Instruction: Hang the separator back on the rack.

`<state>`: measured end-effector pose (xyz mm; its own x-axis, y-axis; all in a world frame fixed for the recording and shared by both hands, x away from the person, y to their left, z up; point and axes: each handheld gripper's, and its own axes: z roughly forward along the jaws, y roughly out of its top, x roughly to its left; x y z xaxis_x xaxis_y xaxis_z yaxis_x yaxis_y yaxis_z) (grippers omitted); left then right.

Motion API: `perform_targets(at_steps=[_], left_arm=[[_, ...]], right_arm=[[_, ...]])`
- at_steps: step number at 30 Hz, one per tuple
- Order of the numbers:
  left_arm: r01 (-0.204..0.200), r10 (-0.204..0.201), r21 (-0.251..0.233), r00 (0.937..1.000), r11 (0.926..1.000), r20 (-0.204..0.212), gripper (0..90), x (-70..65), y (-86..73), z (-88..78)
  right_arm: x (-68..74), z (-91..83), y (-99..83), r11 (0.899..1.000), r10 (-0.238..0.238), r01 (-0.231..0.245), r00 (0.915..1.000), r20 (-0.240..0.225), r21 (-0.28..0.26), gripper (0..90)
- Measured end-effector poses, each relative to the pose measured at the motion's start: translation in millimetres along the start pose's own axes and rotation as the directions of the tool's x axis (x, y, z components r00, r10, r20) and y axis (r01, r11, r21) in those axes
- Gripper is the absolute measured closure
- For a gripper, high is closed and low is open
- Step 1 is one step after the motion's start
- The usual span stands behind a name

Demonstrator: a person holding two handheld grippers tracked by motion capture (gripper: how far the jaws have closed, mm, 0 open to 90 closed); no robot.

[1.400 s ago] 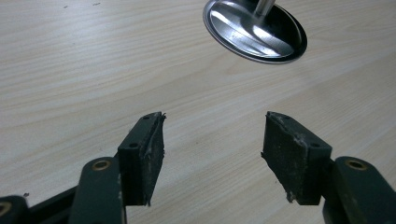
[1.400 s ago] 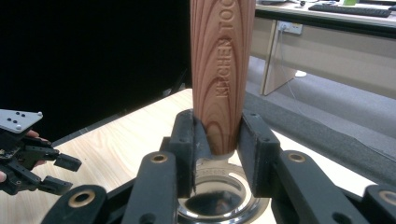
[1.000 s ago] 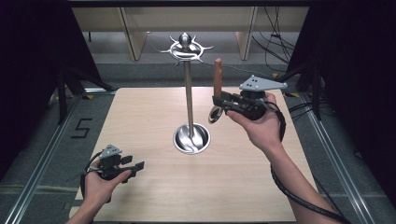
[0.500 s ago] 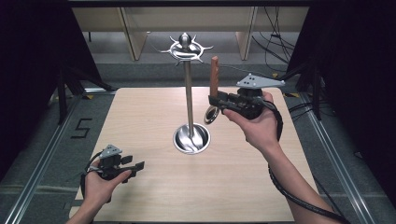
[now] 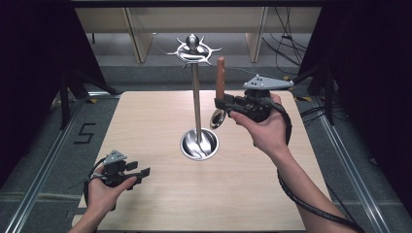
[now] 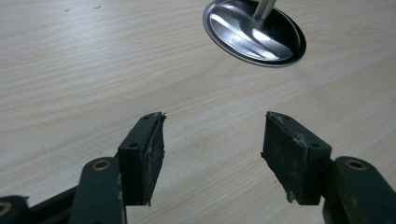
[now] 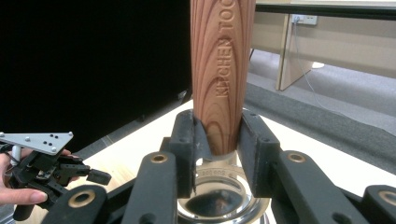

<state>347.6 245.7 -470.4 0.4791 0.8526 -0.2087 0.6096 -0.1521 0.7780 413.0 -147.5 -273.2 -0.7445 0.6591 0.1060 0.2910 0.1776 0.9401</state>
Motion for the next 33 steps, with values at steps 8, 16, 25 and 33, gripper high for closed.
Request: perform_targets(at_steps=[8,16,25,33], left_arm=[[-0.004,0.004,0.012,1.0,0.9999,0.008,37.8,1.3,0.3,-1.2],[-0.006,0.006,0.007,0.9999,1.0,0.008,37.9,1.8,0.6,-1.5],[0.0,0.0,0.006,0.9999,1.0,0.012,37.8,0.5,0.5,-1.2],[-0.012,0.012,0.009,0.9999,0.9999,0.008,37.9,0.9,0.6,-1.3]], right_arm=[[2.3,3.2,3.5,1.0,0.0,0.0,1.0,-0.004,0.022,69.7],[3.6,5.9,5.1,0.999,-0.01,0.01,0.9999,0.004,0.043,69.7],[3.9,8.2,8.2,0.998,-0.009,0.009,1.0,-0.002,0.063,69.7],[3.6,9.0,8.9,0.998,-0.008,0.008,1.0,0.005,0.066,69.8]])
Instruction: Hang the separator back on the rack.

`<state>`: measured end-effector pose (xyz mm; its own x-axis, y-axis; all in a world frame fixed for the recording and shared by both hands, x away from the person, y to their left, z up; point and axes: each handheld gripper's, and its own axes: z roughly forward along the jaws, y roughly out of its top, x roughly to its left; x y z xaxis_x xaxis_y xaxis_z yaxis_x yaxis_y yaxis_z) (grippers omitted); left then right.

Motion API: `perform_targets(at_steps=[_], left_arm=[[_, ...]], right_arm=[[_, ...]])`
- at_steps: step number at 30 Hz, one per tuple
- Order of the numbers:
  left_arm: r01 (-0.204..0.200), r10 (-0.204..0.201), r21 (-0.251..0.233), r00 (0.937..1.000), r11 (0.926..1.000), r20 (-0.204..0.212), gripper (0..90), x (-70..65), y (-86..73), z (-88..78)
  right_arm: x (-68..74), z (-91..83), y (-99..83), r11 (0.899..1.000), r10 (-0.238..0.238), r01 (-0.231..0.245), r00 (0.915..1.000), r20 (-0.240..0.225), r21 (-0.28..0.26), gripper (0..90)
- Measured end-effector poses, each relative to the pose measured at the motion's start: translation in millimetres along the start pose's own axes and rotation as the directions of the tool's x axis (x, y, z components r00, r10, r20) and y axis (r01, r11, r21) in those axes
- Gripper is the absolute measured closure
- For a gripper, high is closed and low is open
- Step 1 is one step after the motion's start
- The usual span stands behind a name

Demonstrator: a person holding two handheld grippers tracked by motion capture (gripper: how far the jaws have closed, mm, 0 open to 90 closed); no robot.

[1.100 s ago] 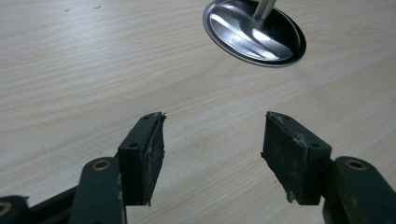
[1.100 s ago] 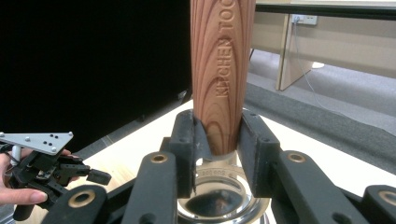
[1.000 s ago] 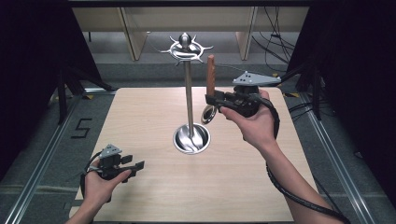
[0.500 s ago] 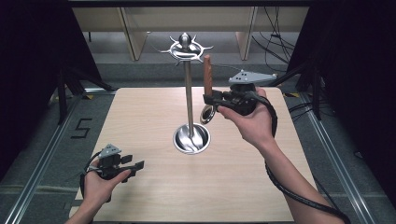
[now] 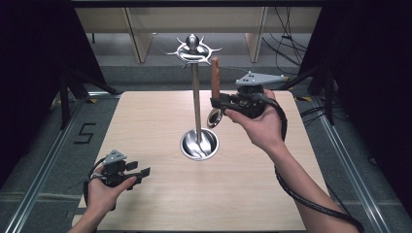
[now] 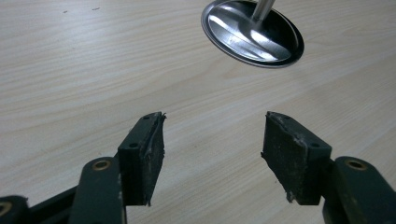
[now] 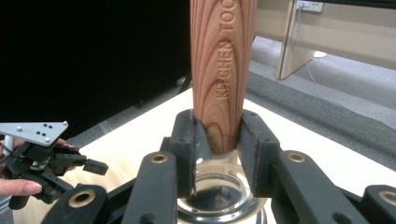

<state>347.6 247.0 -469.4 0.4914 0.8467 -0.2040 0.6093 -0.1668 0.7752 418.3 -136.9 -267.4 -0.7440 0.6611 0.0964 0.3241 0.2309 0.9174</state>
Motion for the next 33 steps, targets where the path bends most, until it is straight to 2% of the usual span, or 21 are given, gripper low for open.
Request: perform_targets(at_steps=[1,2,4,8,10,17,21,23,24,25,27,28,32,33], left_arm=[[0.003,-0.003,-0.005,1.0,1.0,0.001,37.8,-0.3,0.0,0.5],[0.003,-0.003,-0.004,1.0,1.0,0.001,37.9,-0.4,-0.1,0.6],[0.003,-0.003,-0.007,1.0,1.0,0.001,37.9,-0.6,0.0,0.5],[0.004,-0.004,-0.007,1.0,1.0,0.001,37.8,-0.5,-0.1,0.6],[0.003,-0.003,-0.002,1.0,1.0,0.002,37.8,-0.3,-0.1,0.4],[0.002,-0.002,-0.005,1.0,1.0,0.0,37.8,-0.2,-0.1,0.1],[0.002,-0.002,-0.005,1.0,1.0,0.001,37.8,-0.3,-0.2,0.1],[0.001,-0.001,-0.007,1.0,1.0,0.002,37.9,-0.6,0.0,0.5],[-0.033,0.033,0.021,0.9995,0.9992,0.003,37.8,1.5,0.6,-1.7],[-0.003,0.003,-0.009,1.0,1.0,0.002,37.8,-0.7,-0.1,0.2],[-0.002,0.002,-0.01,1.0,0.9999,0.003,37.9,-0.6,-0.1,0.3],[-0.001,0.001,-0.007,1.0,1.0,0.001,37.9,-0.6,-0.1,0.3],[0.0,0.0,-0.004,1.0,1.0,0.003,37.9,-0.6,0.0,0.2],[-0.014,0.014,0.003,0.9999,0.9999,0.003,37.8,0.3,0.2,-0.2]], right_arm=[[0.3,0.1,0.0,1.0,0.006,-0.006,1.0,0.003,-0.001,69.8],[-1.2,0.1,0.4,1.0,-0.01,0.01,0.9999,0.008,-0.005,69.7],[-2.5,1.2,1.1,1.0,-0.007,0.007,1.0,-0.004,-0.002,69.8],[-2.8,1.7,1.6,1.0,0.006,-0.006,0.9999,0.012,0.007,69.8],[-2.7,4.2,2.1,1.0,0.005,-0.005,1.0,0.001,0.017,69.8],[-2.3,8.7,3.5,0.999,0.026,-0.027,0.9996,0.006,0.019,69.7],[-2.3,11.4,6.0,0.999,0.014,-0.014,0.9998,0.015,0.029,69.7],[-1.5,14.3,6.2,0.999,0.036,-0.037,0.9992,0.017,0.027,69.7],[-1.9,14.4,6.8,0.998,0.034,-0.034,0.9994,0.009,0.044,69.7],[-1.7,16.0,6.6,0.998,0.039,-0.039,0.9992,0.008,0.043,69.7],[-2.6,18.4,7.3,0.999,0.022,-0.022,0.9998,0.001,0.041,69.8],[-1.3,18.8,7.4,0.998,0.045,-0.045,0.999,0.005,0.045,69.7],[-1.9,20.6,8.0,0.998,0.045,-0.045,0.999,0.006,0.043,69.7],[-2.8,21.9,7.9,0.998,0.04,-0.04,0.9992,-0.001,0.041,69.7]])
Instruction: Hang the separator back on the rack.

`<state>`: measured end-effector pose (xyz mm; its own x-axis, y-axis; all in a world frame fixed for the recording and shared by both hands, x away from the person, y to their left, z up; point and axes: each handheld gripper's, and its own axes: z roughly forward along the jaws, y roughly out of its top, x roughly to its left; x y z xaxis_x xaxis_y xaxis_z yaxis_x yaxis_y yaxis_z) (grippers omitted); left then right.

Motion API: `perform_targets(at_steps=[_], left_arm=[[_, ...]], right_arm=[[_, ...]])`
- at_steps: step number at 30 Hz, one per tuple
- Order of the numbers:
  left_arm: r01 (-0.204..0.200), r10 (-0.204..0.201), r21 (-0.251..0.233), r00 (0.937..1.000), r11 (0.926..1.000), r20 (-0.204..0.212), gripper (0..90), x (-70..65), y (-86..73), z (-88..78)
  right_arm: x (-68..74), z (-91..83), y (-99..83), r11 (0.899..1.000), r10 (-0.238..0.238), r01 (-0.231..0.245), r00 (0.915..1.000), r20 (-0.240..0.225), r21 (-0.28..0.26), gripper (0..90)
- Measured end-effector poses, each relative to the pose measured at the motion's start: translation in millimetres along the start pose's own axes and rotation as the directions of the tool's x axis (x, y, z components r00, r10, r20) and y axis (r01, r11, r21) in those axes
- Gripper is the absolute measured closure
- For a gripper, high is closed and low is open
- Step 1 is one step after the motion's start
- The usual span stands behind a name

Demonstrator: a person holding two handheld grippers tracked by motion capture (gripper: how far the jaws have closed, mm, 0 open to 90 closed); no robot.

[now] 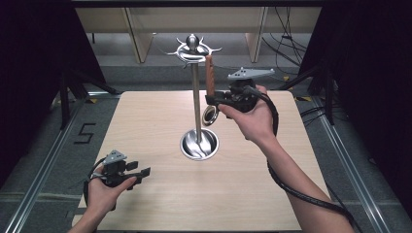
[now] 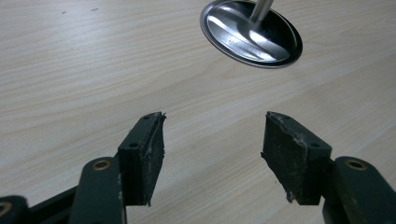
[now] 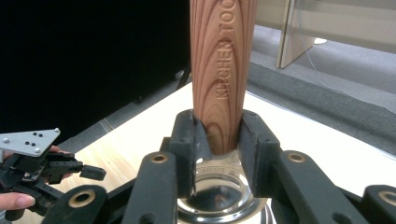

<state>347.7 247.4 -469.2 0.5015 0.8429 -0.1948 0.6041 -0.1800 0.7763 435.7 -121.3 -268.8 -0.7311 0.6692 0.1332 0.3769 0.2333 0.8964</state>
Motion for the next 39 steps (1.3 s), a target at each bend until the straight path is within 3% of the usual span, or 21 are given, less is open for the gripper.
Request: perform_targets(at_steps=[1,4,5,9,10,12,15,18,19,20,21,22,23,31,32,33,34,39], left_arm=[[-0.029,0.029,0.026,0.9996,0.9992,0.004,37.8,1.9,0.6,-1.8],[-0.018,0.018,0.018,0.9998,0.9997,0.003,37.8,1.0,0.2,-0.8],[0.015,-0.015,-0.009,0.9999,0.9999,0.003,37.8,-1.4,-0.3,1.2],[0.015,-0.015,-0.011,0.9999,0.9998,0.004,37.8,-0.7,-0.9,1.4],[0.015,-0.015,-0.011,0.9999,0.9998,0.004,37.9,-0.6,-0.9,1.4],[0.012,-0.012,-0.009,0.9999,0.9999,0.002,37.9,-0.7,-0.6,1.0],[0.011,-0.011,-0.014,0.9999,0.9998,0.002,37.9,-0.4,-1.1,1.3],[0.014,-0.014,-0.01,0.9999,0.9999,-0.001,37.8,-0.7,-0.8,1.0],[0.013,-0.013,-0.011,0.9999,0.9999,-0.002,37.8,-0.8,-0.8,0.7],[0.014,-0.014,-0.013,0.9999,0.9998,-0.005,37.8,-1.1,-0.7,0.4],[0.014,-0.014,-0.012,0.9999,0.9998,-0.005,37.8,-1.0,-0.7,0.4],[0.016,-0.016,-0.009,0.9999,0.9998,-0.004,37.9,-1.0,-0.7,0.5],[0.017,-0.017,-0.005,0.9999,0.9999,-0.004,37.8,-0.8,-0.6,0.5],[0.016,-0.016,-0.007,0.9998,0.9999,-0.007,37.8,-0.9,-0.7,0.2],[0.017,-0.017,-0.006,0.9998,0.9998,-0.007,37.8,-0.9,-0.8,0.3],[0.015,-0.015,-0.004,0.9999,0.9999,-0.008,37.8,-0.8,-0.9,0.3],[-0.01,0.01,0.021,0.9999,0.9997,-0.007,37.8,1.1,-0.6,-1.2],[0.008,-0.008,0.005,0.9999,1.0,-0.013,37.8,-0.1,-1.5,0.9]], right_arm=[[-0.8,0.6,-0.1,1.0,-0.012,0.012,0.9999,0.001,0.0,69.7],[0.0,2.6,-0.2,1.0,0.001,-0.001,1.0,0.005,0.002,69.6],[0.3,2.4,0.3,1.0,0.0,0.0,1.0,0.009,0.01,69.7],[-0.6,5.9,-1.1,1.0,-0.023,0.023,0.9996,0.016,-0.003,69.5],[0.9,6.8,-2.2,1.0,-0.003,0.003,0.9997,0.023,-0.005,69.4],[-1.6,8.3,-4.3,0.999,-0.047,0.047,0.9986,0.027,-0.01,68.5],[-0.6,8.3,-9.2,1.0,-0.023,0.023,0.9996,0.016,-0.01,59.1],[-3.5,5.5,-12.5,0.999,-0.054,0.054,0.9981,0.028,0.008,53.1],[-3.1,2.8,-14.6,0.999,-0.037,0.037,0.9991,0.02,0.015,51.8],[-4.7,1.8,-15.8,0.998,-0.059,0.058,0.9981,0.019,0.012,50.4],[-4.6,-1.6,-18.1,0.999,-0.05,0.049,0.9986,0.016,0.021,49.2],[-6.8,-3.0,-19.3,0.996,-0.086,0.086,0.9959,0.026,0.015,48.1],[-5.8,-6.2,-22.0,0.998,-0.064,0.063,0.9975,0.032,0.022,47.8],[-15.6,-31.9,-45.7,0.995,-0.081,0.078,0.9957,0.045,0.055,46.7],[-17.7,-35.3,-49.5,0.994,-0.097,0.093,0.9939,0.052,0.058,46.7],[-17.7,-38.8,-54.1,0.995,-0.079,0.075,0.9953,0.056,0.067,46.6],[-20.2,-41.6,-58.7,0.994,-0.088,0.083,0.9945,0.058,0.072,46.6],[-26.8,-54.8,-88.2,0.991,-0.076,0.067,0.9942,0.076,0.118,46.1]])
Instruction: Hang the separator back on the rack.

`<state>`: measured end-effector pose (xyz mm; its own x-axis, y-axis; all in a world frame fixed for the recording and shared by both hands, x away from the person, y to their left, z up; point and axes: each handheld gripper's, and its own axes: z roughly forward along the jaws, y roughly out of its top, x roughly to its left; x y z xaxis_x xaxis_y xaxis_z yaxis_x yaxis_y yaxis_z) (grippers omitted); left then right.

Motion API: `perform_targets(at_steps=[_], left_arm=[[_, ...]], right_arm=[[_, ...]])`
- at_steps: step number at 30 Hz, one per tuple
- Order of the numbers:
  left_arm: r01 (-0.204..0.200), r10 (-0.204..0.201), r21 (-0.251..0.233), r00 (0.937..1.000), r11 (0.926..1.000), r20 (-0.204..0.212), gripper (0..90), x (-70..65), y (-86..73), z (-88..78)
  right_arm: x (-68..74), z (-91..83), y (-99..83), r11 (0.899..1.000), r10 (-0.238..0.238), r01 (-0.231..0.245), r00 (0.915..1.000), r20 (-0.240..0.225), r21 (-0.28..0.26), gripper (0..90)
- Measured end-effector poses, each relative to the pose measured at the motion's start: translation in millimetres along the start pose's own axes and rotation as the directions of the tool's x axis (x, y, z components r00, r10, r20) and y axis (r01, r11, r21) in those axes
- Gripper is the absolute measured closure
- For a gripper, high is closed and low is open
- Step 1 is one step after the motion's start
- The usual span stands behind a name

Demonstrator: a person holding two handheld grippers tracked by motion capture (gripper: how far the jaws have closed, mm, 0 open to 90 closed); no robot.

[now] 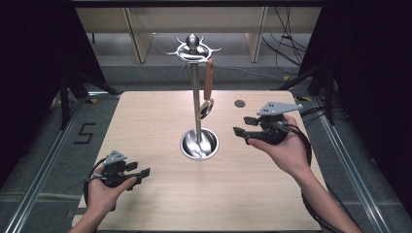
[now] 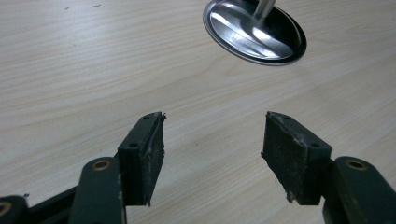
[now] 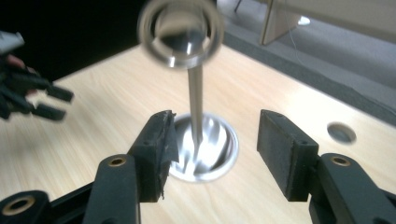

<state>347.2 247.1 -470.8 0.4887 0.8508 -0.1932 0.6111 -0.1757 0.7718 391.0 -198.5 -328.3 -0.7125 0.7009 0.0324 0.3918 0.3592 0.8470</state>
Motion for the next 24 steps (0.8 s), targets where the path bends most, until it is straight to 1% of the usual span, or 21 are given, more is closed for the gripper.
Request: perform_targets(at_steps=[1,3,4,5,6,7,9,10,11,13,14,15,16,17,18,19,20,21,22,23,24], left_arm=[[0.006,-0.006,-0.004,0.9999,1.0,0.009,37.8,-0.3,-0.1,0.7],[0.006,-0.006,-0.005,1.0,1.0,0.007,37.8,-0.5,-0.2,0.8],[0.009,-0.009,-0.01,0.9999,0.9999,0.008,37.7,-0.5,-0.5,1.1],[0.003,-0.003,0.003,1.0,1.0,0.007,37.7,0.2,-0.3,0.4],[0.001,-0.001,0.013,1.0,0.9999,0.004,37.7,0.2,0.2,-0.4],[-0.003,0.003,-0.005,1.0,1.0,0.002,37.7,0.5,-0.6,0.6],[-0.004,0.004,-0.005,1.0,1.0,0.003,37.7,1.0,-0.5,0.9],[0.003,-0.003,-0.005,1.0,1.0,0.003,37.7,0.7,-0.7,1.1],[0.004,-0.004,-0.006,1.0,1.0,0.003,37.6,0.6,-0.6,1.3],[0.002,-0.002,0.01,1.0,0.9999,0.003,37.6,0.2,0.1,0.4],[0.001,-0.001,0.011,1.0,0.9999,0.003,37.6,0.0,0.0,0.4],[-0.014,0.014,0.023,0.9999,0.9996,0.006,37.6,1.1,0.1,-0.4],[-0.014,0.014,0.03,0.9999,0.9994,0.008,37.6,1.3,0.3,-0.6],[-0.015,0.014,0.03,0.9999,0.9995,0.008,37.6,1.1,0.4,-0.6],[0.01,-0.01,-0.003,0.9999,0.9999,0.009,37.6,-0.5,0.1,1.4],[0.007,-0.007,-0.013,1.0,0.9999,0.003,37.6,-0.8,0.7,0.8],[0.011,-0.011,-0.013,0.9999,0.9999,0.003,37.6,-0.9,1.4,-0.2],[0.01,-0.01,-0.017,0.9999,0.9998,0.007,37.6,-0.5,1.6,-0.3],[0.011,-0.011,-0.011,0.9999,0.9999,0.008,37.6,-0.1,1.5,-0.6],[0.01,-0.01,-0.001,0.9999,0.9999,0.012,37.6,0.3,1.5,-0.6],[0.014,-0.014,-0.014,0.9999,0.9998,0.005,37.6,-0.7,1.0,0.4]], right_arm=[[-1.7,-0.6,-6.4,1.0,0.0,0.0,1.0,-0.003,-0.003,45.9],[-6.8,-3.8,-20.2,1.0,0.01,-0.01,0.9999,0.0,0.001,45.5],[-9.1,-5.9,-26.8,1.0,0.017,-0.017,0.9996,0.024,0.0,45.3],[-12.1,-7.3,-33.6,1.0,0.021,-0.022,0.9993,0.032,0.003,45.0],[-13.8,-7.9,-41.0,0.999,0.042,-0.042,0.9985,0.035,0.001,44.9],[-18.0,-9.2,-46.6,1.0,0.018,-0.018,0.9992,0.035,0.013,44.8],[-21.0,-8.7,-63.0,0.998,0.063,-0.064,0.997,0.045,0.025,44.7],[-23.6,-8.4,-71.1,0.997,0.074,-0.076,0.996,0.05,0.034,44.7],[-27.3,-7.5,-79.1,0.997,0.071,-0.073,0.9956,0.061,0.031,44.7],[-29.7,-6.5,-93.4,0.991,0.124,-0.127,0.9895,0.075,0.044,44.8],[-32.0,-6.1,-100.4,0.99,0.128,-0.132,0.9881,0.086,0.04,44.9],[-33.0,-4.1,-107.3,0.988,0.151,-0.154,0.985,0.084,0.031,44.9],[-33.3,-4.1,-112.7,0.983,0.17,-0.174,0.9815,0.088,0.048,45.3],[-34.7,-2.9,-118.2,0.984,0.164,-0.169,0.9823,0.09,0.055,46.1],[-35.6,-2.4,-122.9,0.983,0.167,-0.173,0.9818,0.09,0.065,46.7],[-37.5,-1.4,-127.4,0.984,0.164,-0.169,0.9833,0.078,0.063,47.7],[-35.4,-1.8,-130.8,0.978,0.186,-0.193,0.9796,0.076,0.084,48.7],[-35.3,-0.8,-133.9,0.978,0.179,-0.185,0.9815,0.067,0.094,49.3],[-34.7,-1.5,-135.7,0.979,0.165,-0.173,0.9833,0.077,0.109,50.5],[-34.3,-0.5,-136.9,0.981,0.15,-0.157,0.9863,0.069,0.115,51.1],[-35.3,1.0,-137.4,0.987,0.116,-0.124,0.9899,0.082,0.101,51.0]])
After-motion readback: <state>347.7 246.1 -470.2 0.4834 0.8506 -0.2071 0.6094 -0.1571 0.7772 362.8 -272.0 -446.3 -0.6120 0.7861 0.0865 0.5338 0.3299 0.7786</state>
